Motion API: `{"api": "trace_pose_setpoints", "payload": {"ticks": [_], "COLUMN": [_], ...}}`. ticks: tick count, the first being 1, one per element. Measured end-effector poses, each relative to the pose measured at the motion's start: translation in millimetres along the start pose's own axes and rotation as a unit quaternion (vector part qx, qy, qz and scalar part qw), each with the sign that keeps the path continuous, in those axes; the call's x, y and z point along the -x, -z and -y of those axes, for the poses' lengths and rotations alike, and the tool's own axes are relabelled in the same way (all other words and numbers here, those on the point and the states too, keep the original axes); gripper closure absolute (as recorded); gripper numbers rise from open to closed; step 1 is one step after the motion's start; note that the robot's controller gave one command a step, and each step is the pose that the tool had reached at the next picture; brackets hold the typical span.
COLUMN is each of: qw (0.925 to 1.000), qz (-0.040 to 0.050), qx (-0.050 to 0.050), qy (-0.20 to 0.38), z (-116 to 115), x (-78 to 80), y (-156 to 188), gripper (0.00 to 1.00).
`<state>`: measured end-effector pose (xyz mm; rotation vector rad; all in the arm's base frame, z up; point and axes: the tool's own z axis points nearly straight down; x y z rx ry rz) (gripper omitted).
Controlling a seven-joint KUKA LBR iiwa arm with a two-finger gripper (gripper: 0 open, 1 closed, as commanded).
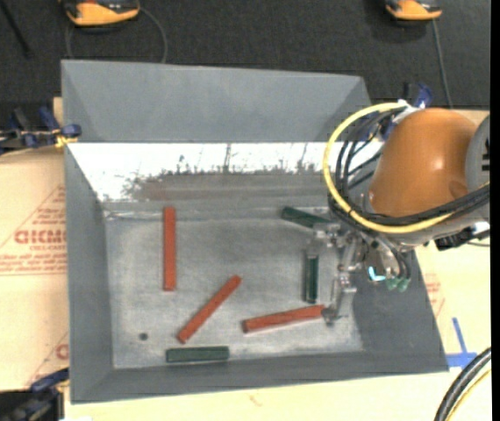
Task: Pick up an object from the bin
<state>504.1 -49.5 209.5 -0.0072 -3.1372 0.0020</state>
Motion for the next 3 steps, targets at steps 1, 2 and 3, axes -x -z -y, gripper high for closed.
{"api": "trace_pose_setpoints", "payload": {"ticks": [1,2,3], "qw": [0.9973,0.9973,0.9962], "qz": [0.0001,0.0036,0.0080], "qx": [0.000,-0.001,-0.002], "qy": [0.073,0.074,0.086], "z": [0.9,1.3,9.9], "x": [-1.3,0.6,9.7], "y": [-135.0,-130.8,-5.9], "gripper": [0.00,1.00,1.00]}}
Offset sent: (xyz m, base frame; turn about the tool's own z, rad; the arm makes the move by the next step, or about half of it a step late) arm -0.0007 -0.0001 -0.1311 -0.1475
